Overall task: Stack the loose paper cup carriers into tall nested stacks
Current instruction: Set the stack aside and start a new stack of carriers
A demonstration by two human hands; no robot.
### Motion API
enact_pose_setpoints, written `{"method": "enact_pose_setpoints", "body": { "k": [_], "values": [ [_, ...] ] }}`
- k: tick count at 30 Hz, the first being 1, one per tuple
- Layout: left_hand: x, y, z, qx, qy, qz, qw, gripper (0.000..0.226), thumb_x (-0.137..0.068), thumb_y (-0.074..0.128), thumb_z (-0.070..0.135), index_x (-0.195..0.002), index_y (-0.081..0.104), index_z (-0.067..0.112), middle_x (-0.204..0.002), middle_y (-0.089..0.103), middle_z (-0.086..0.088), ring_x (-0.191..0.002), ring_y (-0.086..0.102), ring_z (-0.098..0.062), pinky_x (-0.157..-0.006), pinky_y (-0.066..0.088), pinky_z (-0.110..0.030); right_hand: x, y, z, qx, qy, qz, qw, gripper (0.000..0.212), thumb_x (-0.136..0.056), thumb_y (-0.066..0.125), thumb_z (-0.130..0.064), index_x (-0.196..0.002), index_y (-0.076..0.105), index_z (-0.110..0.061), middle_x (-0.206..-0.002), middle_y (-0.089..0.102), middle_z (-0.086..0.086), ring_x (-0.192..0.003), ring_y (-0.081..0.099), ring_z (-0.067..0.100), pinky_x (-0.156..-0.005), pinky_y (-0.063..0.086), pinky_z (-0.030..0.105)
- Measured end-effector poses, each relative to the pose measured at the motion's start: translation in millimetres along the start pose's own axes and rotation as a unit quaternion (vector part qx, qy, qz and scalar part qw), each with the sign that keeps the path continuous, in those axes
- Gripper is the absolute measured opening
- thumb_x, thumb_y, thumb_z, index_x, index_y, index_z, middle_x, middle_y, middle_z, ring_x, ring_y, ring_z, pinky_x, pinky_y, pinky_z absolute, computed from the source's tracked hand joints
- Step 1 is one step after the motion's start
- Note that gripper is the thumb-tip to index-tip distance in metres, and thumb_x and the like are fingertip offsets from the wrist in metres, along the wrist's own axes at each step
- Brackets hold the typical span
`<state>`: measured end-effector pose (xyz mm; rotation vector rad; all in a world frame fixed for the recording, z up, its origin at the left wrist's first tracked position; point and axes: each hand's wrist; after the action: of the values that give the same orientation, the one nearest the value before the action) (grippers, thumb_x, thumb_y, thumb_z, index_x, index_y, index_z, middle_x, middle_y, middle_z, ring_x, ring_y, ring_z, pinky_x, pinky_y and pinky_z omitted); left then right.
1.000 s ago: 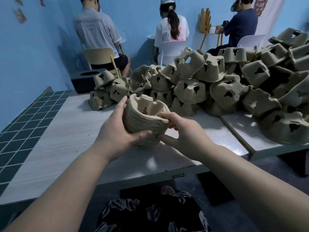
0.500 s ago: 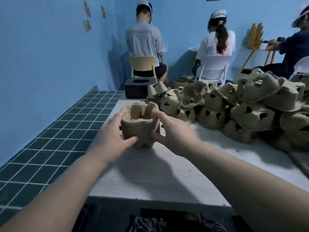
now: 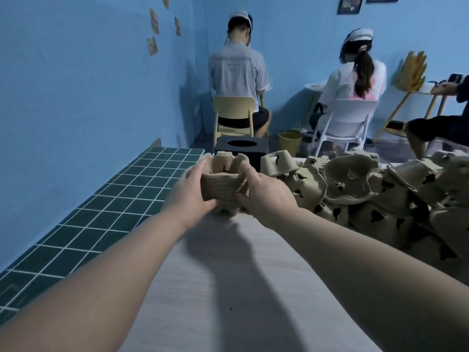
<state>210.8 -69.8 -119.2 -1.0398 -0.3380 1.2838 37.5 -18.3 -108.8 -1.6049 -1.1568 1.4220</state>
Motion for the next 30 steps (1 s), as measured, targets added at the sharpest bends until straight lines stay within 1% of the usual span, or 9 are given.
{"method": "enact_pose_setpoints", "body": {
  "k": [5,9,11,13,16,19,21,25,30],
  "values": [
    [-27,9,-3,-0.004,-0.004,-0.003,1.0,0.1,-0.077,0.08,0.019,-0.154,0.018,0.034,-0.151,0.038,-0.003,-0.132,0.045,-0.025,-0.108,0.037,-0.038,-21,16,10,-0.002,0.029,0.008,1.0,0.076,-0.096,0.049,-0.038,-0.152,0.001,-0.019,-0.108,0.061,0.005,-0.091,0.06,0.029,-0.062,0.04,0.036],
    [-39,13,-3,-0.004,0.0,-0.004,1.0,0.099,-0.078,0.079,0.019,-0.154,0.018,0.037,-0.15,0.04,-0.005,-0.131,0.046,-0.026,-0.106,0.039,-0.038,-18,16,14,-0.005,0.016,0.01,1.0,0.077,-0.095,0.048,-0.035,-0.153,-0.002,-0.021,-0.112,0.06,0.007,-0.091,0.06,0.03,-0.063,0.044,0.037],
    [-38,13,-1,-0.016,-0.008,-0.001,1.0,0.098,-0.078,0.079,0.023,-0.154,0.019,0.034,-0.155,0.032,-0.004,-0.135,0.041,-0.027,-0.108,0.038,-0.04,-9,7,17,-0.011,0.004,0.028,1.0,0.071,-0.095,0.046,-0.033,-0.153,0.005,-0.023,-0.121,0.058,0.007,-0.095,0.06,0.03,-0.068,0.048,0.038],
    [-31,14,6,-0.057,0.008,0.023,0.998,0.096,-0.077,0.08,0.03,-0.154,0.021,0.031,-0.159,0.021,-0.003,-0.141,0.034,-0.027,-0.11,0.036,-0.043,4,-7,27,0.007,-0.02,0.07,0.997,0.063,-0.094,0.048,-0.031,-0.151,0.021,-0.021,-0.127,0.057,0.005,-0.104,0.058,0.028,-0.076,0.048,0.038],
    [-16,21,28,-0.09,0.12,0.066,0.986,0.087,-0.077,0.079,0.032,-0.15,0.033,0.019,-0.158,0.024,-0.006,-0.145,0.024,-0.027,-0.115,0.028,-0.045,20,-26,54,0.041,-0.02,0.124,0.991,0.056,-0.088,0.057,-0.029,-0.14,0.042,-0.016,-0.129,0.056,0.005,-0.113,0.051,0.028,-0.087,0.044,0.038],
    [-10,33,57,-0.073,0.202,0.065,0.974,0.078,-0.079,0.078,0.029,-0.145,0.042,0.012,-0.154,0.033,-0.01,-0.144,0.027,-0.029,-0.116,0.025,-0.043,25,-40,79,0.032,0.037,0.087,0.995,0.061,-0.088,0.055,-0.038,-0.142,0.039,-0.014,-0.141,0.046,0.004,-0.13,0.036,0.024,-0.106,0.03,0.034],
    [-14,41,78,-0.079,0.234,0.062,0.967,0.074,-0.082,0.075,0.029,-0.145,0.042,0.011,-0.154,0.033,-0.012,-0.145,0.027,-0.029,-0.117,0.024,-0.042,26,-43,91,0.068,0.043,0.05,0.996,0.07,-0.086,0.05,-0.053,-0.143,0.036,-0.016,-0.146,0.041,0.004,-0.139,0.027,0.023,-0.113,0.018,0.034],
    [-35,59,109,-0.092,0.202,-0.014,0.975,0.081,-0.087,0.07,0.033,-0.153,0.025,0.019,-0.16,0.017,-0.006,-0.148,0.014,-0.025,-0.121,0.018,-0.04,28,-39,105,0.156,0.027,0.002,0.987,0.087,-0.075,0.034,-0.078,-0.142,0.035,-0.023,-0.144,0.044,-0.002,-0.144,0.02,0.027,-0.113,0.008,0.049],
    [-60,82,121,-0.124,0.125,-0.102,0.979,0.089,-0.084,0.07,0.026,-0.154,0.014,0.026,-0.162,0.007,-0.007,-0.15,0.004,-0.028,-0.121,0.015,-0.044,32,-33,118,0.167,0.026,-0.031,0.985,0.09,-0.073,0.037,-0.077,-0.142,0.033,-0.02,-0.141,0.047,0.0,-0.142,0.024,0.025,-0.112,0.007,0.061]
  ]
}}
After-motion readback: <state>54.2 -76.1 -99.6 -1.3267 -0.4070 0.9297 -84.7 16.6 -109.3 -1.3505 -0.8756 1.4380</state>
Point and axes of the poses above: each hand's wrist, its own x-axis away from the middle knuckle, its own y-axis out of the palm, z = x × y
